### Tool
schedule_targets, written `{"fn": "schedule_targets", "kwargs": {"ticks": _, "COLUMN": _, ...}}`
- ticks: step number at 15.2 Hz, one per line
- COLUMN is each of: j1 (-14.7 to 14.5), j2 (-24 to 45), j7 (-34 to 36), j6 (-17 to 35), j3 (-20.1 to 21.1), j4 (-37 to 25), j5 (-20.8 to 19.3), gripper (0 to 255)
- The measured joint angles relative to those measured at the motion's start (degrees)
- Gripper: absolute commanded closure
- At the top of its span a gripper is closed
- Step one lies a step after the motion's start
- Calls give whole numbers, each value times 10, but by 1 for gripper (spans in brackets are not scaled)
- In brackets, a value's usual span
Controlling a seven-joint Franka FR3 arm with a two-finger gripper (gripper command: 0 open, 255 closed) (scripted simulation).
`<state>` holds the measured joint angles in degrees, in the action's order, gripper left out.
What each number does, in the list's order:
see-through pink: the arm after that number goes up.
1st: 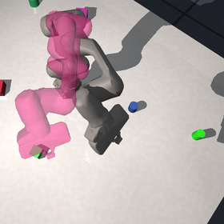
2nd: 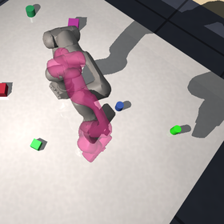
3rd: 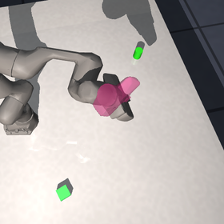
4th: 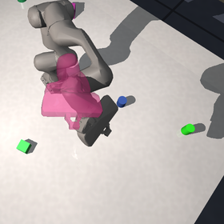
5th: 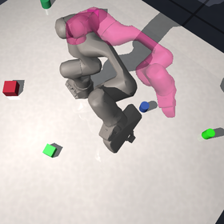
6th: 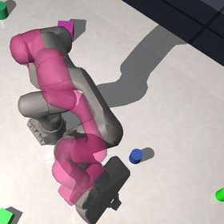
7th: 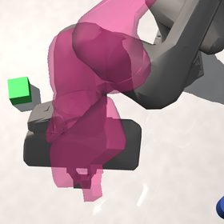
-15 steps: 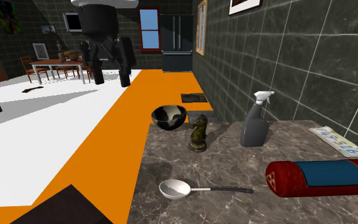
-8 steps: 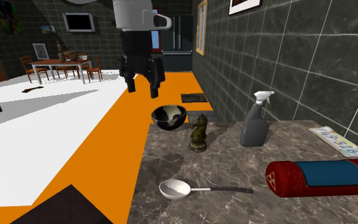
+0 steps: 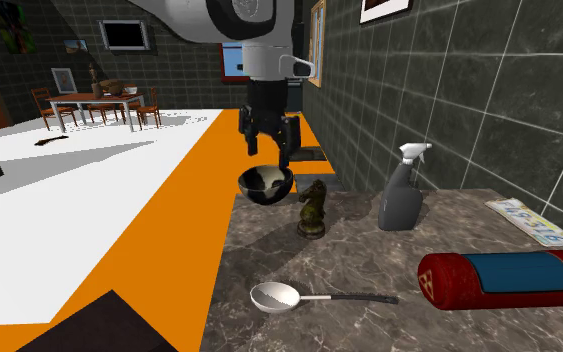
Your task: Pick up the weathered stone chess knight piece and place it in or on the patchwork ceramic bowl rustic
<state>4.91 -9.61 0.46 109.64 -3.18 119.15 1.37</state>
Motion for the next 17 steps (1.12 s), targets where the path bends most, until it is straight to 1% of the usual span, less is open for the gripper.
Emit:
{"fn": "schedule_targets", "kwargs": {"ticks": 4, "j1": 8, "j2": 84, "j7": 9, "j6": 27, "j3": -11, "j4": -58, "j5": 22, "gripper": 0}}
{"fn": "schedule_targets", "kwargs": {"ticks": 12, "j1": 33, "j2": 248, "j7": 17, "j6": 53, "j3": -28, "j4": -196, "j5": 74, "gripper": 0}}
{"fn": "schedule_targets", "kwargs": {"ticks": 15, "j1": 34, "j2": 267, "j7": 20, "j6": 66, "j3": -27, "j4": -203, "j5": 80, "gripper": 0}}
{"fn": "schedule_targets", "kwargs": {"ticks": 17, "j1": 33, "j2": 273, "j7": 20, "j6": 79, "j3": -26, "j4": -196, "j5": 81, "gripper": 0}}
